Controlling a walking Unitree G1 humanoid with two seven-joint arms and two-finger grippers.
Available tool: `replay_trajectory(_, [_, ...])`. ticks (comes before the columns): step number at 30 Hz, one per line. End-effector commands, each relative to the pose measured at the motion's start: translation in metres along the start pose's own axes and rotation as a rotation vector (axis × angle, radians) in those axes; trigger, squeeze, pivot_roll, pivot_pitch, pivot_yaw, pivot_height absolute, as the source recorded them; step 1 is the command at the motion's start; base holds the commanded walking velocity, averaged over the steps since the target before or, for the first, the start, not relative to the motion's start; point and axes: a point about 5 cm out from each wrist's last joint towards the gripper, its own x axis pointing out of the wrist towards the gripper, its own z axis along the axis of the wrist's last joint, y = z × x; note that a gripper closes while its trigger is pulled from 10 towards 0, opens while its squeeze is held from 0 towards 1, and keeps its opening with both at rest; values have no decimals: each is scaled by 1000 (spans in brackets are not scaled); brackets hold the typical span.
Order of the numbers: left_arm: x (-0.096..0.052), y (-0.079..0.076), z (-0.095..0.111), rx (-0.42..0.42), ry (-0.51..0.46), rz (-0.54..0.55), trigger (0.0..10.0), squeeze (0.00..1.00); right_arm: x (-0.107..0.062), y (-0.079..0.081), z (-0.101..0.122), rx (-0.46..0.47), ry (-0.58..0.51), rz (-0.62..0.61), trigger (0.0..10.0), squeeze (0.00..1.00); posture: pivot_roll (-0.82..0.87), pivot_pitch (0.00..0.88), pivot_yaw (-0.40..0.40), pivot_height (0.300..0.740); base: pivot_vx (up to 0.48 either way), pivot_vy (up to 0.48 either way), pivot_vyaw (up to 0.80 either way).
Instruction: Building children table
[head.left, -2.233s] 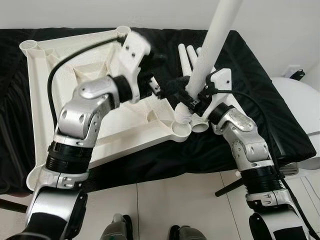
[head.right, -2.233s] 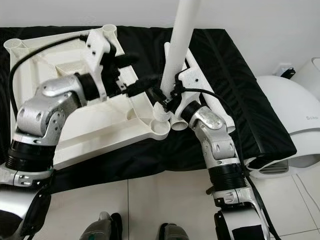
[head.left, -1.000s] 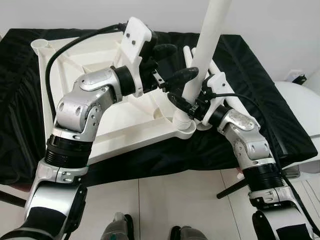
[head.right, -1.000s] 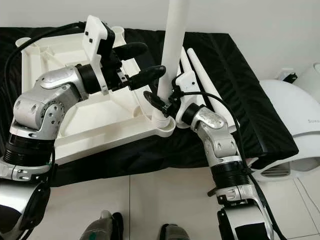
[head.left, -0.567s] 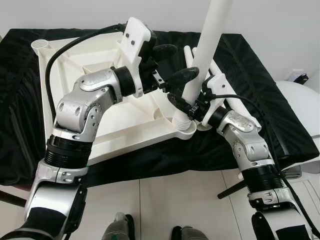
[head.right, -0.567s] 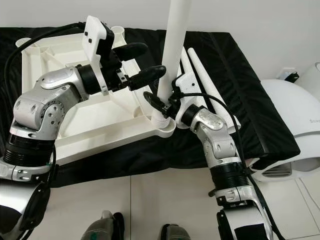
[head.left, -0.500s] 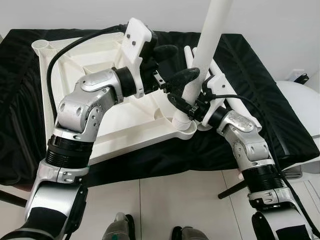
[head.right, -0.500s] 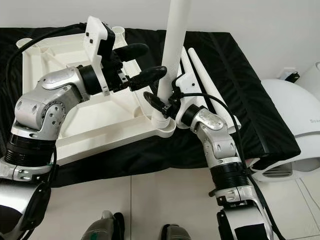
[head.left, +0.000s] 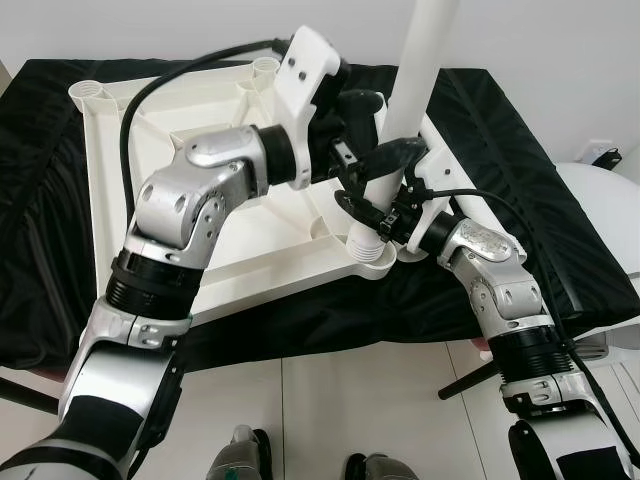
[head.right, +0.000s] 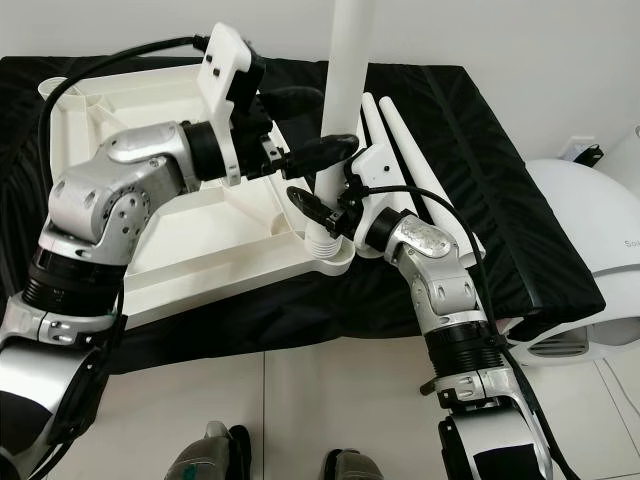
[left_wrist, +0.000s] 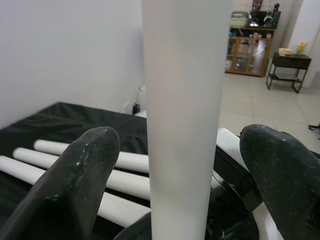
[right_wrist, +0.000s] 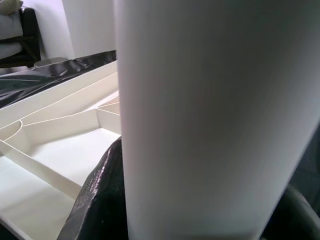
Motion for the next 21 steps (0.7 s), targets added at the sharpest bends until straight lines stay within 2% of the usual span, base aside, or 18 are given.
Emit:
replay_trajectory(1, [5, -5, 3, -3, 8, -80, 10000, 0, 1, -2, 4, -39, 0, 18, 10000, 0, 33, 109, -19, 740, 0, 0, 0])
replay_trajectory(10, [12, 6, 8, -29, 54, -37, 10000, 0, 1, -6, 8, -79, 3, 34, 10000, 0, 34, 117, -18, 740, 0, 0, 0])
replay_trajectory(16, [14, 11, 14, -72, 34, -17, 10000, 0, 2, -8, 9, -86, -2, 28, 10000, 0, 38, 117, -18, 740, 0, 0, 0])
replay_trajectory(17, [14, 11, 15, -79, 31, -14, 5882, 0, 2, -8, 9, -86, -3, 26, 10000, 0, 38, 117, -18, 740, 0, 0, 0])
replay_trajectory(18, [14, 12, 15, -83, 29, -12, 5882, 0, 2, -8, 9, -85, -4, 25, 10000, 0, 38, 117, -18, 740, 0, 0, 0])
replay_trajectory(19, [14, 12, 16, -87, 25, -9, 1961, 0, 2, -8, 9, -85, -7, 24, 10000, 0, 37, 115, -17, 740, 0, 0, 0])
replay_trajectory(21, [15, 12, 16, -90, 23, -7, 1961, 0, 2, -8, 9, -86, -8, 24, 10000, 0, 37, 115, -17, 740, 0, 0, 0])
